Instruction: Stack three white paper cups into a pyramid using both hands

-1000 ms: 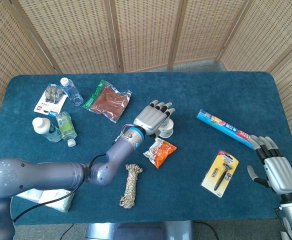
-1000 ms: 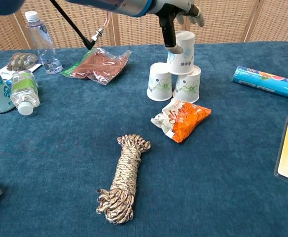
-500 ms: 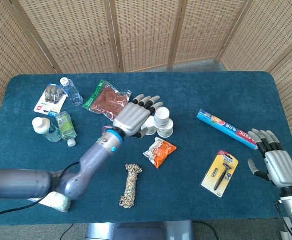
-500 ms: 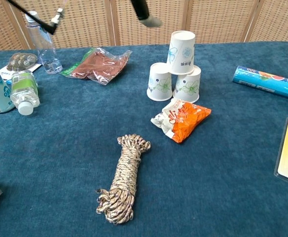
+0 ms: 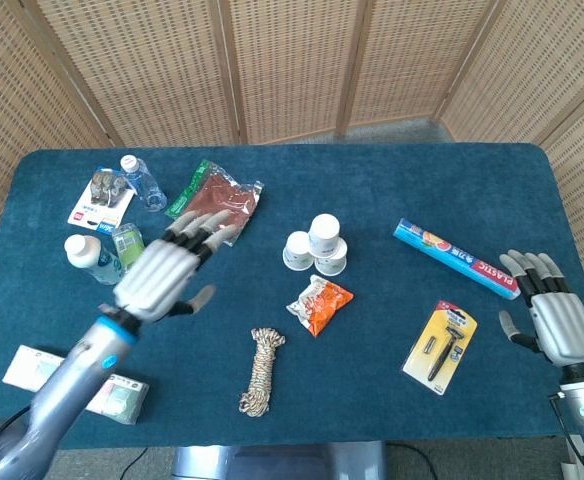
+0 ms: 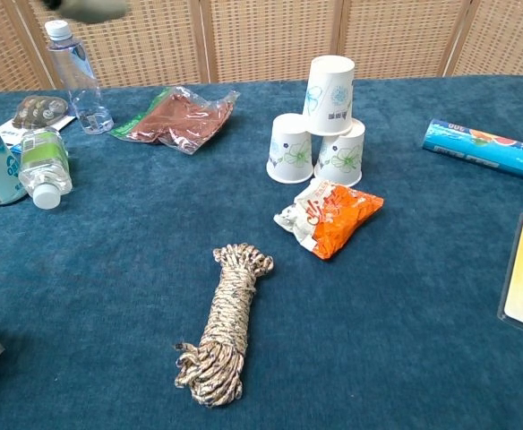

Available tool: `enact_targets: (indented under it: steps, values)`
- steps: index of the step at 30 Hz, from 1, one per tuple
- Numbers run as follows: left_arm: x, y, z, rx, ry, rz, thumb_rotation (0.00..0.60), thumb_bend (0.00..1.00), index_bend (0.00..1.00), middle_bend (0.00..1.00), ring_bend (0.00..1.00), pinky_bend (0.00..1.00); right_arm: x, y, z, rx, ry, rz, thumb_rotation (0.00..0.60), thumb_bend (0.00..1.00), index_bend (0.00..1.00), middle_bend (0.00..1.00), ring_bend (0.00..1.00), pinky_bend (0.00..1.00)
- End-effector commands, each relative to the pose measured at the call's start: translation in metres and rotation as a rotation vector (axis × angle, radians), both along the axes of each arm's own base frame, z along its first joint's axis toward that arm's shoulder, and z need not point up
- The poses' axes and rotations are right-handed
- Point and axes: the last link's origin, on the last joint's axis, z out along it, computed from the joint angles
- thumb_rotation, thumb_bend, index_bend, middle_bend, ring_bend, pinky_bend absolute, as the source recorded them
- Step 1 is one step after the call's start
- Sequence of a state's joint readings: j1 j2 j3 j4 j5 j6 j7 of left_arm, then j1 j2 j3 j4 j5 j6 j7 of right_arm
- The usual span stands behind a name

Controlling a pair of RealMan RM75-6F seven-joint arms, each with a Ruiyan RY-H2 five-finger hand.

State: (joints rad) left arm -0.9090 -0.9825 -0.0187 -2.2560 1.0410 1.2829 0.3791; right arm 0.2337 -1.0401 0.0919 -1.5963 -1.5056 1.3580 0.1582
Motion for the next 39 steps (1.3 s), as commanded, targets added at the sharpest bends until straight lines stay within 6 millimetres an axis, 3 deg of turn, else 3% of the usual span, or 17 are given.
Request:
enact_targets:
  steps: [1, 11, 20, 27, 39]
  values:
    - [-0.051, -0.057, 0.031, 0.075, -0.013, 0.084, 0.600, 0.46, 0.00, 0.00, 0.00, 0.00, 0.001, 0.000, -0.002, -0.005, 0.016, 0.003, 0.600, 0.48, 0.00, 0.00, 0.00, 0.00]
    - [-0.131, -0.145, 0.050, 0.216, -0.004, 0.236, 0.600, 0.46, 0.00, 0.00, 0.00, 0.00, 0.000, 0.012, -0.005, -0.038, 0.033, -0.009, 0.600, 0.46, 0.00, 0.00, 0.00, 0.00]
    - [-0.179, -0.201, 0.059, 0.317, -0.037, 0.376, 0.600, 0.46, 0.00, 0.00, 0.00, 0.00, -0.010, 0.034, -0.004, -0.078, 0.029, -0.043, 0.600, 0.46, 0.00, 0.00, 0.00, 0.00]
    - [-0.198, -0.209, 0.055, 0.327, -0.066, 0.423, 0.600, 0.46, 0.00, 0.00, 0.00, 0.00, -0.012, 0.042, -0.009, -0.080, 0.038, -0.050, 0.600, 0.46, 0.00, 0.00, 0.00, 0.00]
    - [-0.201, -0.200, 0.044, 0.297, -0.067, 0.441, 0.600, 0.46, 0.00, 0.00, 0.00, 0.00, -0.010, 0.049, -0.014, -0.071, 0.056, -0.051, 0.600, 0.46, 0.00, 0.00, 0.00, 0.00]
